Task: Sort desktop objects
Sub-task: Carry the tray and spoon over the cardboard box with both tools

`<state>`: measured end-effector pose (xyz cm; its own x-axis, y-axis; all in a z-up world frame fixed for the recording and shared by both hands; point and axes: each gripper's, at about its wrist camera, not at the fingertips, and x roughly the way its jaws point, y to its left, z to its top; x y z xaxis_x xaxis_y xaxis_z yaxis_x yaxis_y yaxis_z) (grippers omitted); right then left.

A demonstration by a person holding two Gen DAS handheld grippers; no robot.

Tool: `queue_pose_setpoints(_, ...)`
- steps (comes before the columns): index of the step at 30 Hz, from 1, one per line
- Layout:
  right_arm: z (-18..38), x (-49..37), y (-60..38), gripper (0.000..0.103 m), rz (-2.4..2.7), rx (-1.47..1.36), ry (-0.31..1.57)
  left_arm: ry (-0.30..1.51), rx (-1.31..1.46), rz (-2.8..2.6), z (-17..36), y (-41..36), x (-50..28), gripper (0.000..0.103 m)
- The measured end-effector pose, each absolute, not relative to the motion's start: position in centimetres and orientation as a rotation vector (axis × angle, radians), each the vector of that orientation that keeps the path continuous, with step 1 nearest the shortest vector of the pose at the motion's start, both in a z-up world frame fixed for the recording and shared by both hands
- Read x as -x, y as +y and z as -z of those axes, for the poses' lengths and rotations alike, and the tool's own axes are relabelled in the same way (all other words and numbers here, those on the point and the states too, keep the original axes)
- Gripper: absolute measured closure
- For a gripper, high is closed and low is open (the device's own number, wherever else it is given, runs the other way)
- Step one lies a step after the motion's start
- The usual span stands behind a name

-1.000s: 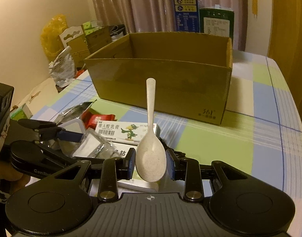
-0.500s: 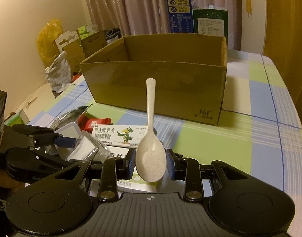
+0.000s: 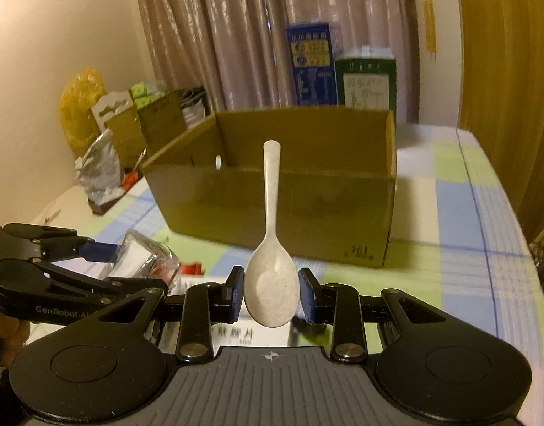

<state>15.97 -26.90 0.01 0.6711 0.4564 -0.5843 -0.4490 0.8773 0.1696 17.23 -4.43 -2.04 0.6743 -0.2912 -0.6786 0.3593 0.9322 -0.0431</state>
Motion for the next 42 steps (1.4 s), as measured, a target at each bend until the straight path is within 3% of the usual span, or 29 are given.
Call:
queue_pose_setpoints(17, -4.5, -23.9, -24.3, 0.073, -0.386, -0.096, 0.551, 0.599, -0.058, 0.306, -3.0, -2.9, -26.6, 0.041)
queue_pose_setpoints(30, -3.3, -30.9, -21.7, 0.073, -0.338, -0.12, 0.557, 0.622, -0.063, 0.274, -1.6, -2.5, -32.9, 0.041)
queue_pose_setpoints(42, -1.9, -31.9, -22.0, 0.073, -0.304, -0.122, 0.592, 0.643, -0.058, 0.292, -0.1, -3.4, -35.1, 0.041)
